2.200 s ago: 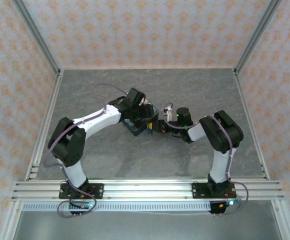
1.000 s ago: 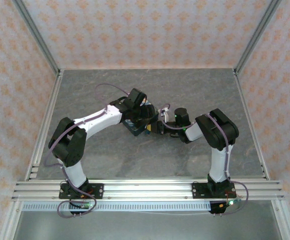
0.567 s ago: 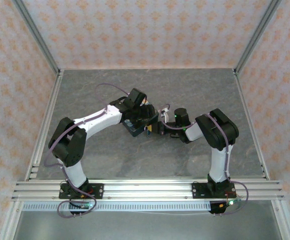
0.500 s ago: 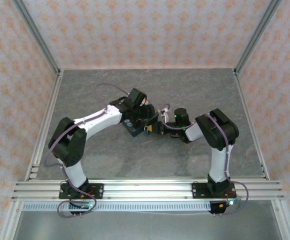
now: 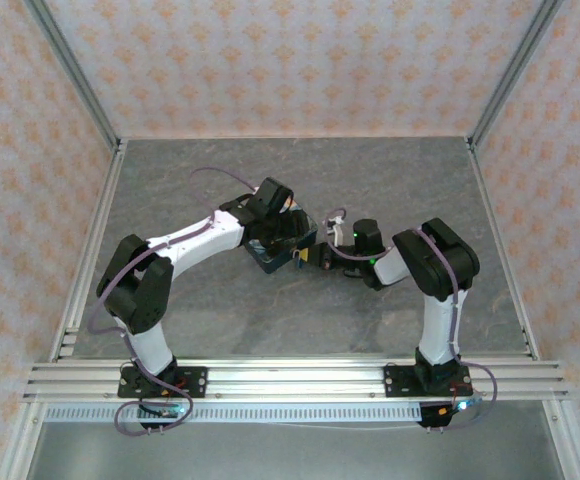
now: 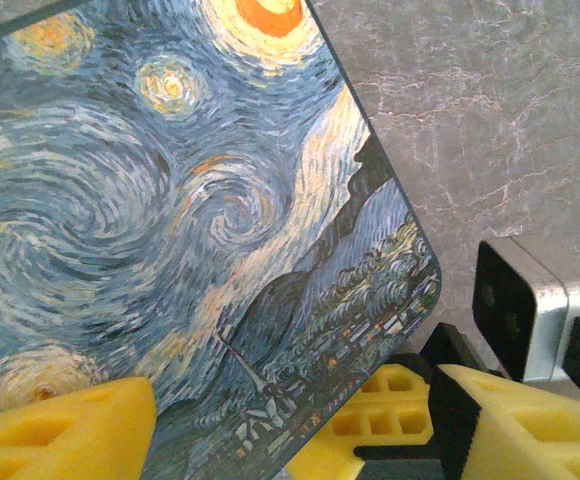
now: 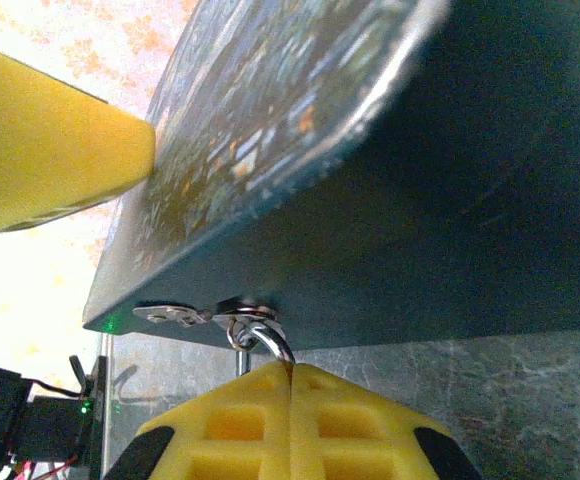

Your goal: Unlock the padlock with the key

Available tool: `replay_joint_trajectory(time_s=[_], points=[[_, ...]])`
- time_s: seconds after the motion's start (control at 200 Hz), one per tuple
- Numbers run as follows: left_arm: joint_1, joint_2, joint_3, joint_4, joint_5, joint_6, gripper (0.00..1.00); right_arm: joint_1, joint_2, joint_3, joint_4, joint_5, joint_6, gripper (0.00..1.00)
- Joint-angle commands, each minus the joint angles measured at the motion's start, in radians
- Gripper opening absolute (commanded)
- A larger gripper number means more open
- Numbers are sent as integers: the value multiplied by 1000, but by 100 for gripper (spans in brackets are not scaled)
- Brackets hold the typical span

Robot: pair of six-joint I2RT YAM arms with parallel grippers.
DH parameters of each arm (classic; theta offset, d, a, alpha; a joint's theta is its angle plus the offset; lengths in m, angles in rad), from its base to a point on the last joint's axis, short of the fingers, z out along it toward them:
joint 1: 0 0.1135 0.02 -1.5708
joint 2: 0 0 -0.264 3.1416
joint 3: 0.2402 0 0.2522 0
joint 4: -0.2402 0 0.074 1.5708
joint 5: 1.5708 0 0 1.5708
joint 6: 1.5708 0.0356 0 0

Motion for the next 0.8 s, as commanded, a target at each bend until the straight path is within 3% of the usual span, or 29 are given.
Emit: replay_joint_trajectory(time_s=[0.0, 0.55, 0.791], points=[[-14, -41, -30, -6, -23, -25, 74, -7, -19, -16, 129, 55, 89, 0], [-26, -57, -62, 7, -32, -39, 76, -7, -40, -28, 221, 135, 233, 0], [-20, -93, -70, -38, -90, -15, 77, -29, -172, -75, 38, 198, 138, 0]])
